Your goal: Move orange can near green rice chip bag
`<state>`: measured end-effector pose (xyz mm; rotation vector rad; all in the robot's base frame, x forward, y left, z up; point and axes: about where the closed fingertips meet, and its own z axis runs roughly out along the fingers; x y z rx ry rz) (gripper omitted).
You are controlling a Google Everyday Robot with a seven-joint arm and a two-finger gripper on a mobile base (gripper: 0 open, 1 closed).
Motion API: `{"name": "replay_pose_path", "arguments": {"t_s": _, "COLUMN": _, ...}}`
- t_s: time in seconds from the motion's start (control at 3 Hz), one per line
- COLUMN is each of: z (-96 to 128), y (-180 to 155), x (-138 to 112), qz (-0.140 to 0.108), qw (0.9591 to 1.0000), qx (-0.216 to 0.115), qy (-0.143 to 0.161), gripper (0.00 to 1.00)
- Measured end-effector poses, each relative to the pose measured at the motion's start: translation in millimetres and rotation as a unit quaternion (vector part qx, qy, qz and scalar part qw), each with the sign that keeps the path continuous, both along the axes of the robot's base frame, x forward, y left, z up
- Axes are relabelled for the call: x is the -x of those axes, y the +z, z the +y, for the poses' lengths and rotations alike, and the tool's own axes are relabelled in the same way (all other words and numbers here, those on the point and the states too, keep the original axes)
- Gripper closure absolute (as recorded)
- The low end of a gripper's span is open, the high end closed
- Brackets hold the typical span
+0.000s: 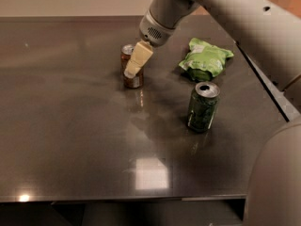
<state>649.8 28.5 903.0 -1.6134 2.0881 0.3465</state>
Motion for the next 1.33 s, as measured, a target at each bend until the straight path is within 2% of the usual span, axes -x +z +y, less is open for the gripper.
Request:
{"name": "replay_pose_path", "arguments": {"t_s": 0.67, "z": 3.9, "y": 1.9, "x": -0.3, "qz": 0.005, "qw": 1.0, "qx": -0.006, "qy": 0.003, "gripper": 0.61}}
{"name": "replay_pose_path", "arguments": {"t_s": 1.0, "z": -9.7, "y": 10.0, "x": -2.0, "qz": -0.001, "qw": 1.0, "qx": -0.004, "qy": -0.006, "gripper": 0.84}}
{"name": "replay_pose_path", "arguments": {"t_s": 1.33, "z": -44.3, "y": 14.0, "x": -9.6, "qz": -0.005, "qw": 0.9993, "qx": 0.001, "qy": -0.036, "gripper": 1.0}}
